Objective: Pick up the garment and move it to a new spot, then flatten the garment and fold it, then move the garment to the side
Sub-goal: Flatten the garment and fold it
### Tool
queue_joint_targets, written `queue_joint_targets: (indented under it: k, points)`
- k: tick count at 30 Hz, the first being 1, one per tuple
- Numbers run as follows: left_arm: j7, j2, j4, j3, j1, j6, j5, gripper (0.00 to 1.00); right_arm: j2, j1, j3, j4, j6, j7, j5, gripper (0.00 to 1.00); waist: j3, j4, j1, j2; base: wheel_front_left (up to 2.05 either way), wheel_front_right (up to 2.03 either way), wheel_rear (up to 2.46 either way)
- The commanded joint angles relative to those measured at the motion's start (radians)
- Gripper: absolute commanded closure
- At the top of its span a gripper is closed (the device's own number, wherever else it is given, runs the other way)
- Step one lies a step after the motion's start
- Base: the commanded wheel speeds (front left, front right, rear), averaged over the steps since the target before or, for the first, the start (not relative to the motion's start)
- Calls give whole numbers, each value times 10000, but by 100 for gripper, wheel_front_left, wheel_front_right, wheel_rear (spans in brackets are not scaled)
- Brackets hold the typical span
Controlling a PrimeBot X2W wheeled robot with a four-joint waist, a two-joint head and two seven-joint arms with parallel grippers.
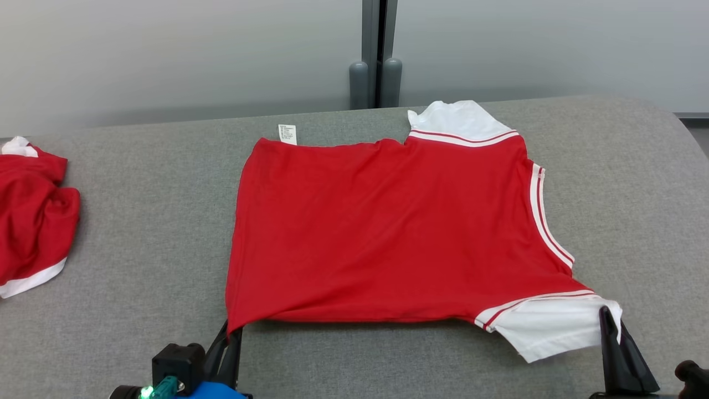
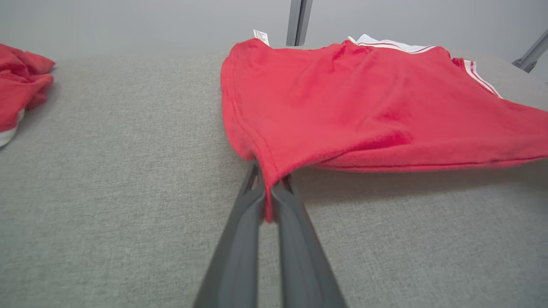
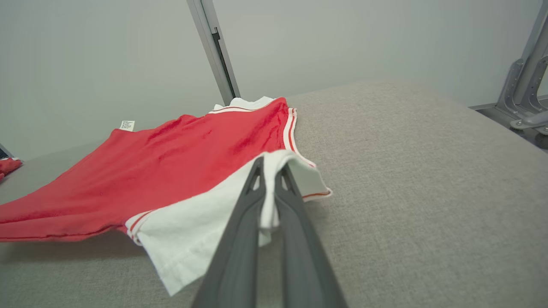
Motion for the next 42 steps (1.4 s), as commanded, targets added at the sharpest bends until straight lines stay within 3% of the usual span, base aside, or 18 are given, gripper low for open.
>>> queue_joint_targets:
  k: [1, 17, 27, 42]
  points:
    - [-4, -6, 43, 15, -172, -49, -38, 100, -41, -239, 3, 128, 2, -86, 33, 100, 14, 17, 1, 1, 0, 0, 0]
    - [503, -916, 1954, -7, -2897, -823, -682, 100, -41, -3143, -117, 2367, 2, -101, -408, 100, 585, 257, 1, 1, 0, 0, 0]
    - [1091, -1048, 3779, 12, -5101, -1179, -674, 100, -41, -5951, -339, 4642, 2, 219, -1409, 100, 1322, 15, 1, 1, 0, 0, 0]
    - [1690, -1088, 5309, -335, -6456, -1623, -682, 100, -43, -8606, -509, 7964, 2, 1649, -2588, 100, 1511, -186, 1, 1, 0, 0, 0]
